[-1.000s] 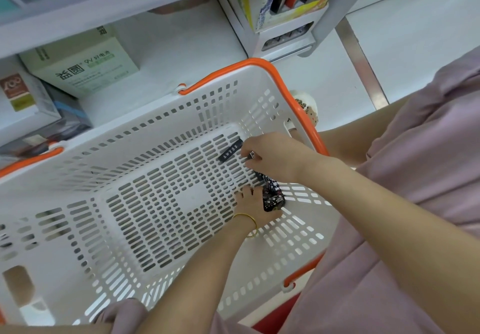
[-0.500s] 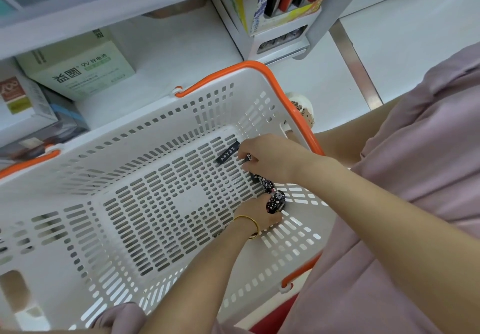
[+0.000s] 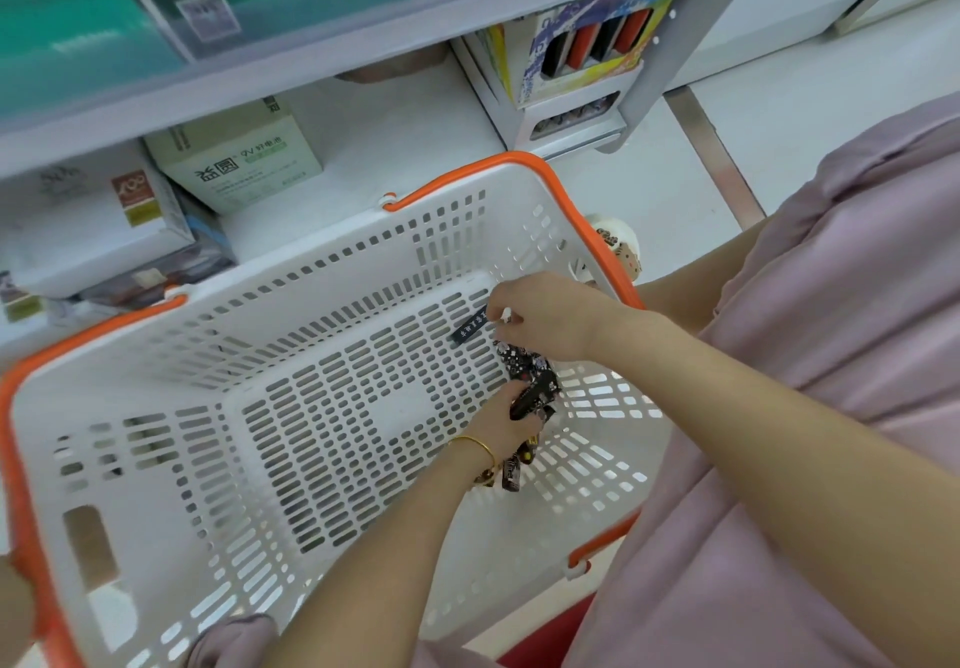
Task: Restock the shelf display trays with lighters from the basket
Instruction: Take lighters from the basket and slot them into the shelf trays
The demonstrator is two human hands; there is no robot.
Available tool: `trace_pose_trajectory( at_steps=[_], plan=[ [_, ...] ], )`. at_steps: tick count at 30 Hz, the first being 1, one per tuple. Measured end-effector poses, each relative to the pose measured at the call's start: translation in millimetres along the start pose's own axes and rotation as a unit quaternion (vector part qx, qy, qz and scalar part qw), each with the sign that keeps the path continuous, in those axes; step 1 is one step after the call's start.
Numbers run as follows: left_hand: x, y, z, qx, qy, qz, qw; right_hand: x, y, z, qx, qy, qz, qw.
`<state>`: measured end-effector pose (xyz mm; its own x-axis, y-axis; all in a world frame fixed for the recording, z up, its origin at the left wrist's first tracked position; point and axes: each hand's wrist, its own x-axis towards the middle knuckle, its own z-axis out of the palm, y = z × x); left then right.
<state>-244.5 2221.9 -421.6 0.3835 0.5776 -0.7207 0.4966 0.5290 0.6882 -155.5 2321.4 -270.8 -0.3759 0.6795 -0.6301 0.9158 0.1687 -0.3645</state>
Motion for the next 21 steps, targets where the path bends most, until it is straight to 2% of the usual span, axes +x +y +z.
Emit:
trace_pose_trajectory(
  at_steps=[5, 9, 11, 15, 17, 21],
  plan=[
    [-25.2, 34.5, -37.1, -0.172, 0.088, 0.008, 0.981, -6.5, -10.8, -25.1, 0.062, 0.089, -0.01, 0.994],
    [-62.6, 74.8, -68.7, -0.334, 0.158, 0.064, 0.927, -26.1, -22.3, -53.0, 0.152, 0.162, -0.03, 0.975],
    [-85.8, 96.7, -82.8, -0.38, 0.176, 0.099, 0.903, -37.2, -28.7, -60.5, 0.22, 0.168, -0.037, 0.96],
    [-127.4, 133.3, -101.1, -0.395, 0.21, 0.175, 0.877, -56.5, -41.1, -66.0, 0.31, 0.148, -0.069, 0.936],
    [-145.1, 146.5, -106.4, -0.401, 0.232, 0.186, 0.867, -64.3, -49.3, -68.6, 0.299, 0.157, -0.123, 0.933],
    [-178.8, 167.7, -112.4, -0.424, 0.242, 0.193, 0.851, -80.8, -68.1, -77.1, 0.193, 0.201, -0.258, 0.925]
  ],
)
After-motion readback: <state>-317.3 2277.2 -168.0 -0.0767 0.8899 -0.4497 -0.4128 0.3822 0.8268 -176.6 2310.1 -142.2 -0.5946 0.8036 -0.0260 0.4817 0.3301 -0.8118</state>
